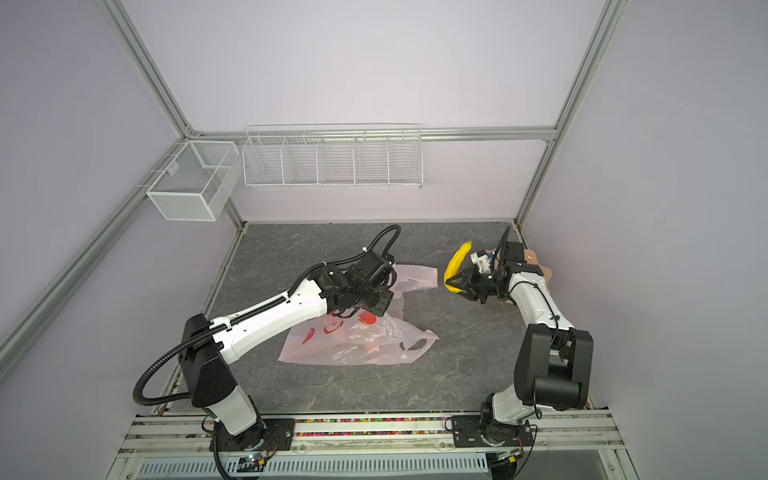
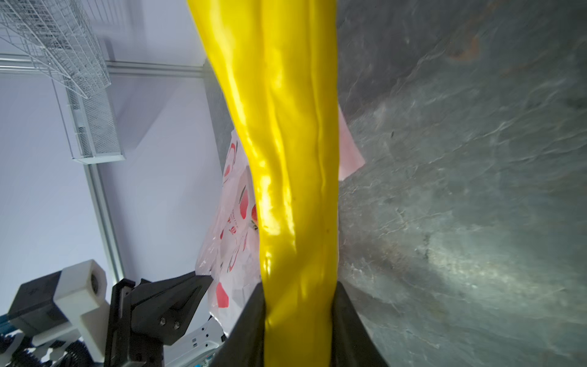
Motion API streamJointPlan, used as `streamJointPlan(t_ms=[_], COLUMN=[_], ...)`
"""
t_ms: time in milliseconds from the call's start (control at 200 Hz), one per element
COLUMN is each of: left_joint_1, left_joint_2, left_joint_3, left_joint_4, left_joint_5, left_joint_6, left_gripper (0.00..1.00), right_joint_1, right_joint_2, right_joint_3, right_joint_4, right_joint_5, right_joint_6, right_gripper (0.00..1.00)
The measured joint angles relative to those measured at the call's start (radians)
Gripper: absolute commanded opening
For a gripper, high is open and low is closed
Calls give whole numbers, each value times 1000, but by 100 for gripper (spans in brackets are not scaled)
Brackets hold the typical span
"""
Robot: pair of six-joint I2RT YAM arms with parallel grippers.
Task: Place the fruits into the plastic bag
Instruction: 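Carry the second banana with the right gripper into the bag's mouth, then lower the banana into the bag and open the right gripper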
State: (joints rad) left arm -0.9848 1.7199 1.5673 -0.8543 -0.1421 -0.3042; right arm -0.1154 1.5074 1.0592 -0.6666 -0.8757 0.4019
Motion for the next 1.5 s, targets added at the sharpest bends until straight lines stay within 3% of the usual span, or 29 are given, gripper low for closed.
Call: streamJointPlan(t_ms=[325,505,1130,1500], left_joint_1=[0,0,0,0], left_joint_2=[0,0,5,6], left_joint_3=[18,35,58,58], left_joint_4=[-13,-18,-19,-19], left_joint_5=[-11,-11,-10,13], left_joint_6=[3,3,3,5], left_gripper=[0,0,0,0], right_joint_1=[73,153,383,455], right_joint_2=[-124,-137,-141,77], right_joint_3=[-286,-368,-446,-291], right_joint_4=[109,173,337,513], right_joint_5=[-102,-117,-135,-122], right_joint_6=[73,123,243,351], right_gripper=[10,10,10,10])
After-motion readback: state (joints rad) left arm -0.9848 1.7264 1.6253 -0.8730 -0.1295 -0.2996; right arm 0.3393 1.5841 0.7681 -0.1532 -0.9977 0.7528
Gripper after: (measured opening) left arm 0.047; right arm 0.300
